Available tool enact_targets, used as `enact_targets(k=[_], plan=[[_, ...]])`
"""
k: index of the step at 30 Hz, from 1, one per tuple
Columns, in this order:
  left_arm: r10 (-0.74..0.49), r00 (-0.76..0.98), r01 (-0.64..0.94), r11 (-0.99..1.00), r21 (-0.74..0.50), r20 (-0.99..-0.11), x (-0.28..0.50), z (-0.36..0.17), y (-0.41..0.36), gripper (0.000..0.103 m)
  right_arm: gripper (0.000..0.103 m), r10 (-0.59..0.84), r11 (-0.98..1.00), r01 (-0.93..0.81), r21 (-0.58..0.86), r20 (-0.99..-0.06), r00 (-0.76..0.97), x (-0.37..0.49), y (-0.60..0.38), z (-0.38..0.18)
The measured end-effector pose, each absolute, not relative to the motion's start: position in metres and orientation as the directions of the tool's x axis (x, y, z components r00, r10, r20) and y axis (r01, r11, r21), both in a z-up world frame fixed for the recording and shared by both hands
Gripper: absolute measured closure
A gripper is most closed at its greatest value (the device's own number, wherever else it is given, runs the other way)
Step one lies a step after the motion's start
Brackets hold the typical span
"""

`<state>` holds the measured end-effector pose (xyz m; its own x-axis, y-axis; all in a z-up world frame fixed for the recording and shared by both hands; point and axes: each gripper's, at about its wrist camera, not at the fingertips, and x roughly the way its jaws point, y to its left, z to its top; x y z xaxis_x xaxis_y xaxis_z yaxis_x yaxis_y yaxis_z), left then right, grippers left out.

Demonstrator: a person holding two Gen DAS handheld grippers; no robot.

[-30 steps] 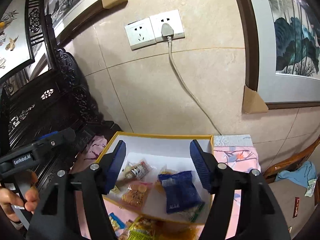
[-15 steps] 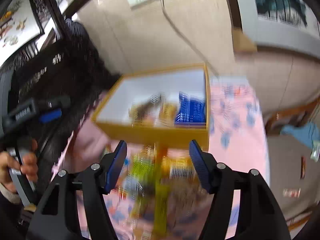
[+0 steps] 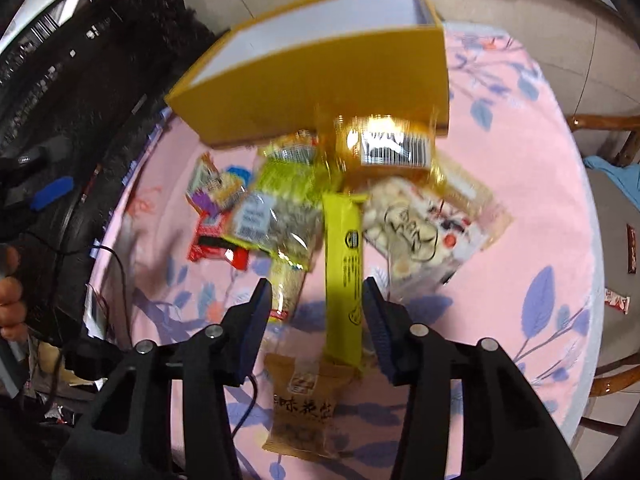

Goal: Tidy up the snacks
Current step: 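Grasp the yellow stick snack with the right tool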

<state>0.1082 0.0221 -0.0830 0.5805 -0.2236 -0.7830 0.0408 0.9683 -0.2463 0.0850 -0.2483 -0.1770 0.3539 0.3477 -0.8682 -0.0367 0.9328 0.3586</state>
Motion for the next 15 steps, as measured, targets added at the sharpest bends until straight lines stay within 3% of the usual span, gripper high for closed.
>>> enact_targets(k=[15], plan=[[-0.213,0.571,0.019,0.969,-0.246,-0.793,0.089,-0.086,0.028,0.01,0.056,0.307,0.949,-0.018,0.316,-0.906,0.292,0.094,-0.242,-0.207]])
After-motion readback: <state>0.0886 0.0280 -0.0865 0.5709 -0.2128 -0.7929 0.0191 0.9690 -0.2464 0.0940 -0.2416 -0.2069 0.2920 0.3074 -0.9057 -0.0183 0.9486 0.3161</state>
